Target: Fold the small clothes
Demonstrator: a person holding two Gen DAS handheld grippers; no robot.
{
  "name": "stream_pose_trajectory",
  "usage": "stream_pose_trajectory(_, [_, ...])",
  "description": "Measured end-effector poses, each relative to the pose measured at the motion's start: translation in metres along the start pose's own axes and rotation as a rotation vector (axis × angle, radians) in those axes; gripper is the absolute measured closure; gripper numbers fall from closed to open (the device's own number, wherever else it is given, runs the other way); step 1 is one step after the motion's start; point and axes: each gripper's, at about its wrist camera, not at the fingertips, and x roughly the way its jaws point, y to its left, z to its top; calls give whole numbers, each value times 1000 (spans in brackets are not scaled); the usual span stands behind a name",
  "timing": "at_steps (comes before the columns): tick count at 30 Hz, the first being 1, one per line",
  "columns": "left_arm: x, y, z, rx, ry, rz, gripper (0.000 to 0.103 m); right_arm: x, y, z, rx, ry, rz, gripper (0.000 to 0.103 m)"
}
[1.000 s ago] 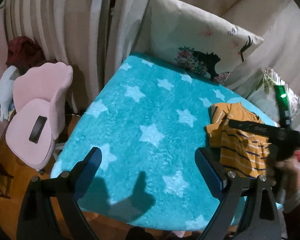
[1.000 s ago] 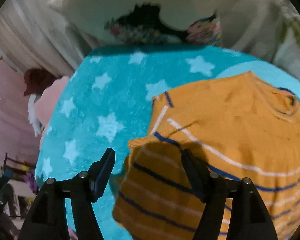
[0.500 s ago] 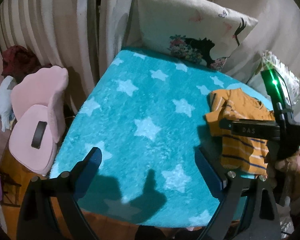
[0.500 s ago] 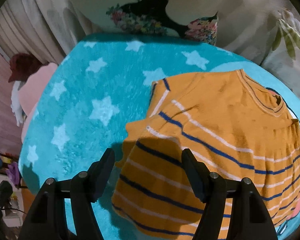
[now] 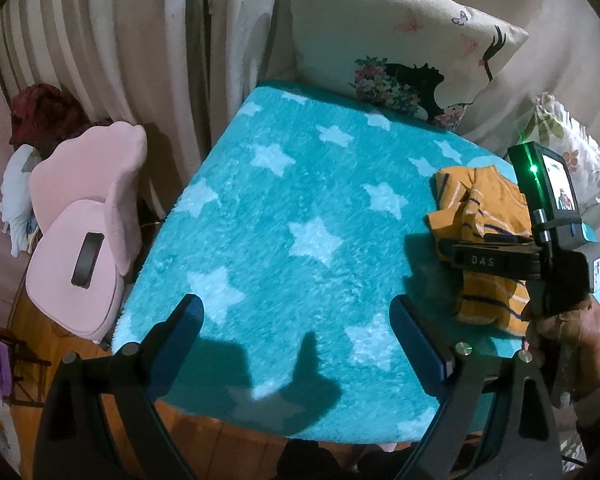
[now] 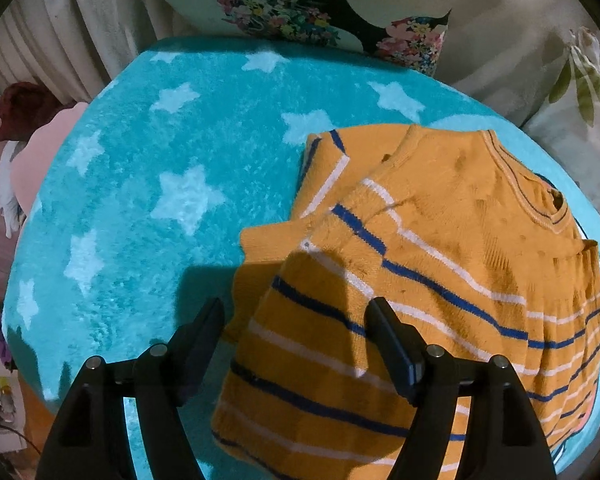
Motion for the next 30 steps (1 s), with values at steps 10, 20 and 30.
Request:
stream_pose_trajectory(10, [10, -5, 4, 25, 18, 19, 10, 6, 4, 0, -25, 10, -19, 21])
stream_pose_trajectory(20, [23, -4, 11, 30, 46, 32, 10, 14, 10, 3, -33, 15, -28, 13])
stream_pose_trajectory(30, [35, 0, 13, 22, 77, 44, 10, 23, 19, 5, -70, 6, -67, 8])
